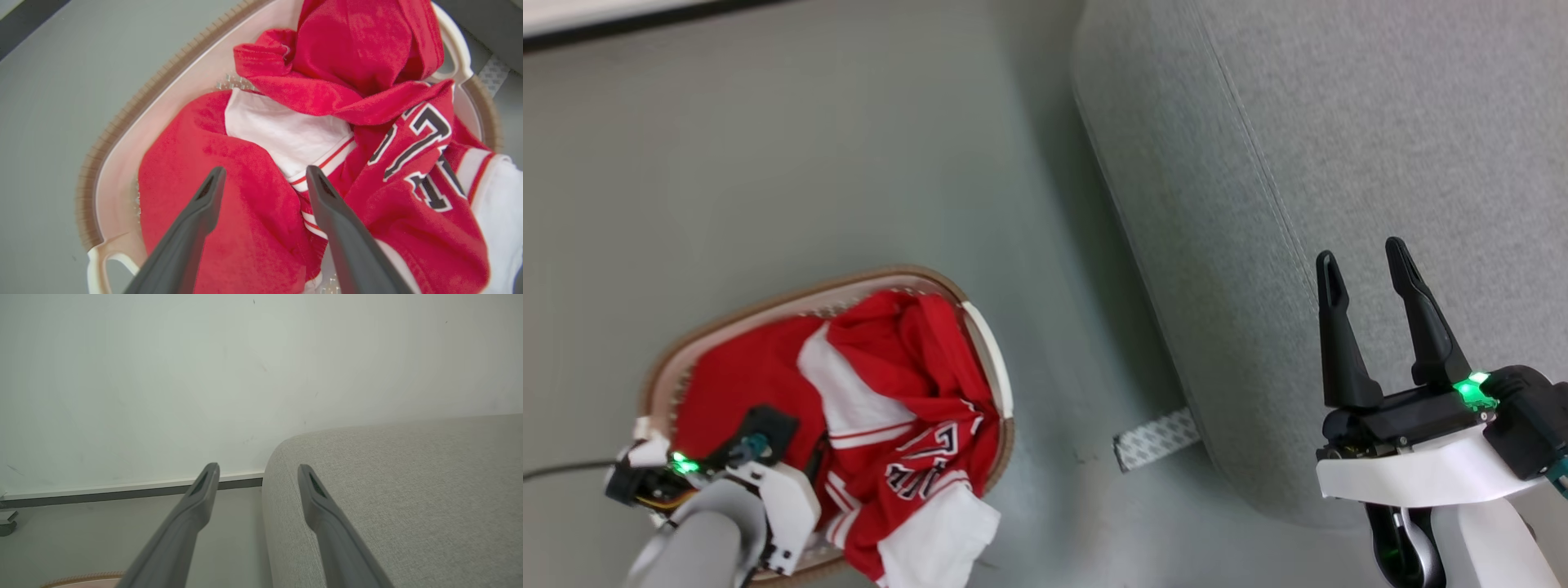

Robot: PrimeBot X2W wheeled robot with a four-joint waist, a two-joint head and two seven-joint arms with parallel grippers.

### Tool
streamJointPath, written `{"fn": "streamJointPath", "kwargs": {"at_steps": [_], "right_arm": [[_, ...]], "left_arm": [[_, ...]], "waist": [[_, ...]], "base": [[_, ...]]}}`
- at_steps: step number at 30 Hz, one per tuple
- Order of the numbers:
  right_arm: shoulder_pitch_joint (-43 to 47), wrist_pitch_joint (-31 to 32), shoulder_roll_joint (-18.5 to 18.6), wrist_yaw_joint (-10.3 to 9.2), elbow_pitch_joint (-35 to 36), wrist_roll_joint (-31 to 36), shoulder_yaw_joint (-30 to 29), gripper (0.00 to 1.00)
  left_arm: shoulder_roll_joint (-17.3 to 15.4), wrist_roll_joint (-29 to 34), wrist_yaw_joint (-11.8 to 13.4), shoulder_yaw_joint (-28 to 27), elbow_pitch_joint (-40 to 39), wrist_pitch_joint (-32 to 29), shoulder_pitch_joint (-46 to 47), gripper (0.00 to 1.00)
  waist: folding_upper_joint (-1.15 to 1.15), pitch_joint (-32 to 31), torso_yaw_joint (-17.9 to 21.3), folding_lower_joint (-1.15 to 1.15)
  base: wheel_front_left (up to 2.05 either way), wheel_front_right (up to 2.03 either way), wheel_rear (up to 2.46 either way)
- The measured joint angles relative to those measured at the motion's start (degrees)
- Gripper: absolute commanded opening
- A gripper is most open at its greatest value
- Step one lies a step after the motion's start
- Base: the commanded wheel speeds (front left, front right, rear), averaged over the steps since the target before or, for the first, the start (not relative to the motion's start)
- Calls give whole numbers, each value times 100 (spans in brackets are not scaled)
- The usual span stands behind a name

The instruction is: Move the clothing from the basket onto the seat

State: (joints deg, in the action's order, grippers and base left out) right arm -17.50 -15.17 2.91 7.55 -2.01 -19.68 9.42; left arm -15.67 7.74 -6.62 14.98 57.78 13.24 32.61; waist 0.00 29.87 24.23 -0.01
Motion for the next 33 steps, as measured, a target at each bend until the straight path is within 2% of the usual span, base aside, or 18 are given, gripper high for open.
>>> {"fn": "streamJointPath", "kwargs": {"at_steps": [12,20,21,22,24,33], "right_arm": [[-166,-1,1,0,116,-498,110,100],[-229,0,0,0,168,-620,90,100],[-236,0,0,0,169,-623,89,100],[-242,0,0,0,170,-636,91,100],[-258,0,0,0,167,-656,99,100],[-360,0,0,0,118,-610,99,100]], "left_arm": [[-508,614,-76,935,1238,-541,915,100],[-469,292,-87,1696,1547,-1094,1180,100],[-470,218,-87,1762,1557,-1138,1196,75],[-474,160,-87,1833,1564,-1169,1205,44],[-476,-16,-87,1959,1574,-1169,1211,0],[-431,-599,-87,2455,1590,-964,1296,0]], "waist": [[0,920,535,0],[0,1376,709,0],[0,1398,709,0],[0,1410,707,0],[0,1409,706,0],[0,1222,660,0]], "base": [[0,0,0],[0,0,0],[0,0,0],[0,0,0],[0,0,0],[0,0,0]]}}
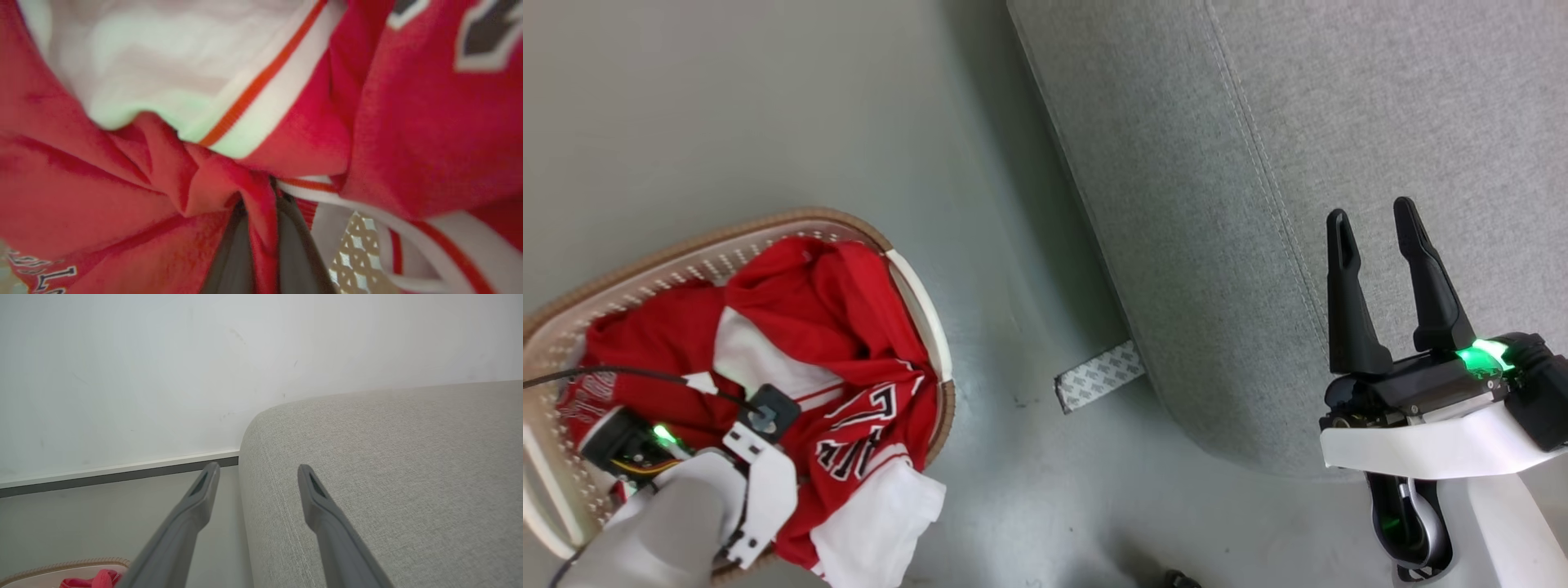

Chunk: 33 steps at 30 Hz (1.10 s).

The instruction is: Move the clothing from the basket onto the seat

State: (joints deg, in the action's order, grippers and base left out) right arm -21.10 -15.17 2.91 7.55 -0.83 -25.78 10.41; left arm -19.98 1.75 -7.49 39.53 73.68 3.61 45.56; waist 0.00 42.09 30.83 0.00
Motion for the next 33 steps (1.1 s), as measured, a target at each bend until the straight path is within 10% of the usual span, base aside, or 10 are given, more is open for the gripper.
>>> {"fn": "streamJointPath", "kwargs": {"at_steps": [21,33], "right_arm": [[396,0,-8,0,-293,918,-392,100],[831,0,-8,0,-490,1163,-524,100]], "left_arm": [[953,-1279,45,-537,-343,1114,-554,0],[1132,-1593,112,-936,-2087,1151,-1342,0]], "waist": [[0,-1908,-992,1],[0,-3136,-1861,1]], "base": [[0,0,0],[0,0,0]]}}
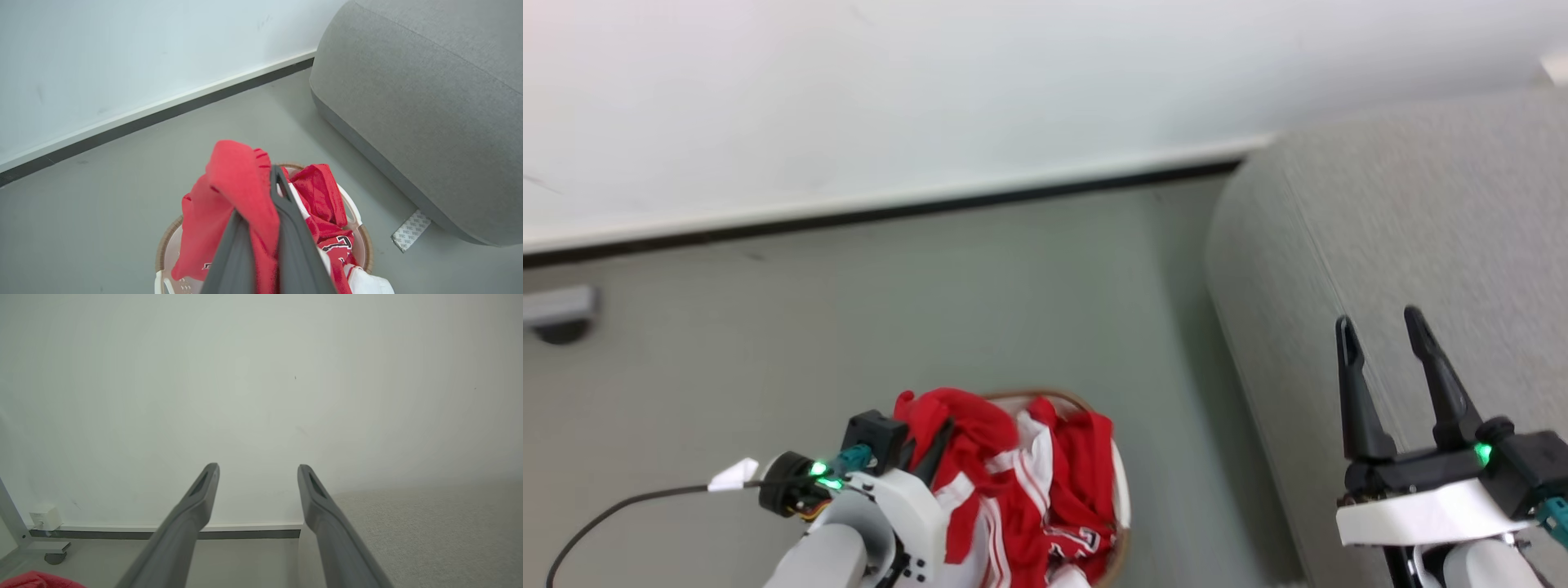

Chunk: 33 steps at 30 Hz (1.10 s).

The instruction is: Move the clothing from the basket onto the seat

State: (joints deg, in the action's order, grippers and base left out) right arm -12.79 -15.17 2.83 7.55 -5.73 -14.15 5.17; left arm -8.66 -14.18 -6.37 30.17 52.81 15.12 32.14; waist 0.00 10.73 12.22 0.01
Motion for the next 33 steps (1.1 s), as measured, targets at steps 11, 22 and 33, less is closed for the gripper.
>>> {"fn": "streamJointPath", "kwargs": {"at_steps": [11,22,33], "right_arm": [[458,-1,0,0,-133,44,32,100],[554,-1,0,0,-166,-5,379,100],[557,0,1,0,-266,98,768,100]], "left_arm": [[135,-275,-19,-381,-1526,0,-398,0],[151,-570,-21,-537,-2898,-223,-255,0],[48,-806,167,-678,-3864,-553,-283,0]], "waist": [[0,-896,-580,1],[0,-1199,-766,0],[0,-1183,-757,0]], "base": [[0,0,0],[0,0,0],[0,0,0]]}}
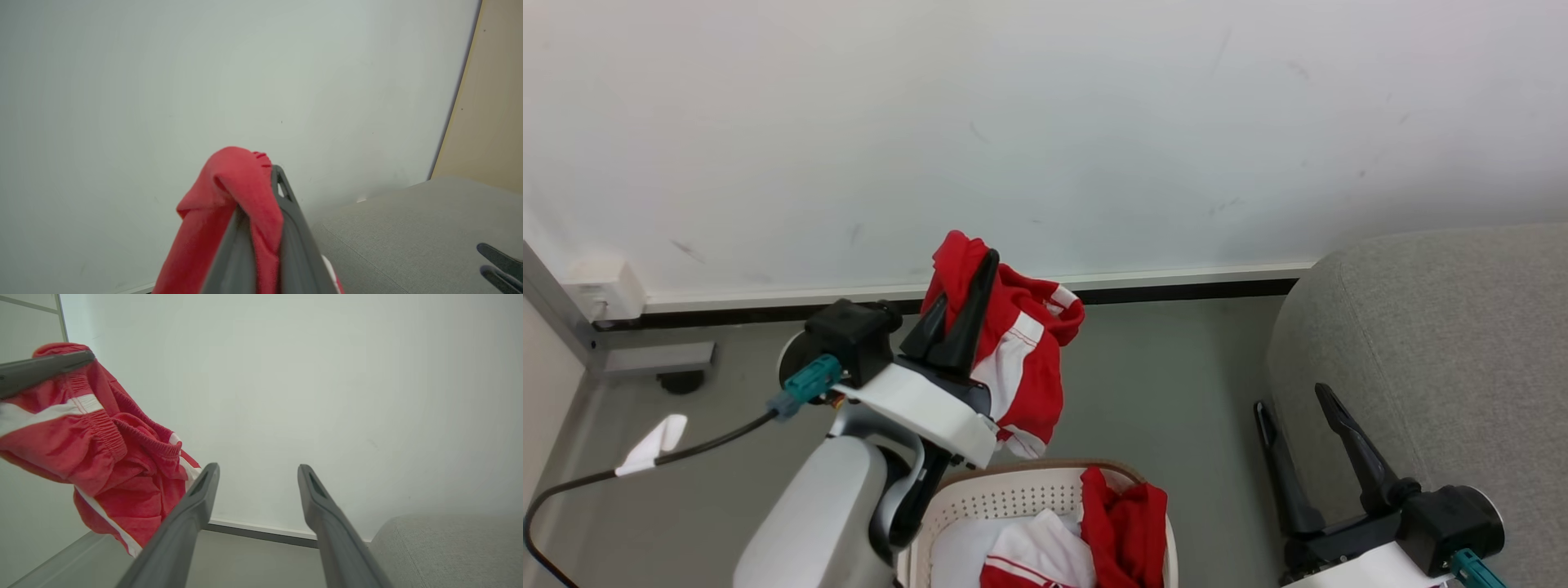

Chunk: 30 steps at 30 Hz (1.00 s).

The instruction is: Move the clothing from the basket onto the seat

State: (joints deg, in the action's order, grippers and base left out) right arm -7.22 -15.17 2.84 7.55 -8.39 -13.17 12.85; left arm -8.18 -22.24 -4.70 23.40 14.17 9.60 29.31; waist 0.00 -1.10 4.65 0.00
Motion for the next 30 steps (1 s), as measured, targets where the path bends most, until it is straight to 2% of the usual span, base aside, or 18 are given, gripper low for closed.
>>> {"fn": "streamJointPath", "kwargs": {"at_steps": [7,8,9,10,12,13,19,24,30], "right_arm": [[-5,0,3,0,-42,-35,174,100],[-21,-1,51,0,-76,-130,487,100],[-21,-1,51,0,-76,-130,487,100],[-74,-1,108,0,-138,-185,845,100],[-106,-1,154,0,-194,-215,1005,100],[-179,-1,231,0,-326,-268,1341,100],[-572,0,288,0,-853,-410,2198,100],[-830,-1,255,0,-1358,-449,2392,100],[-1016,0,160,0,-1834,-426,2276,100]], "left_arm": [[-1,-53,47,45,-194,-94,-57,0],[11,-54,46,86,-216,-98,-62,0],[11,-54,46,86,-216,-98,-62,0],[38,-54,45,145,-233,-104,-74,0],[56,-57,43,172,-237,-120,-80,0],[96,-64,19,244,-250,-140,-82,0],[260,-152,-36,516,-313,-166,-73,0],[386,-312,-90,835,-430,-256,-62,0],[469,-514,-132,1223,-581,-361,-74,0]], "waist": [[0,34,-63,0],[0,38,-91,0],[0,38,-91,0],[0,43,-124,0],[0,46,-145,0],[0,50,-194,0],[0,39,-384,0],[0,15,-631,-1],[0,-17,-1003,-1]], "base": [[0,0,0],[0,0,0],[0,0,0],[0,0,0],[0,0,0],[0,0,0],[0,0,0],[0,0,0],[0,0,0]]}}
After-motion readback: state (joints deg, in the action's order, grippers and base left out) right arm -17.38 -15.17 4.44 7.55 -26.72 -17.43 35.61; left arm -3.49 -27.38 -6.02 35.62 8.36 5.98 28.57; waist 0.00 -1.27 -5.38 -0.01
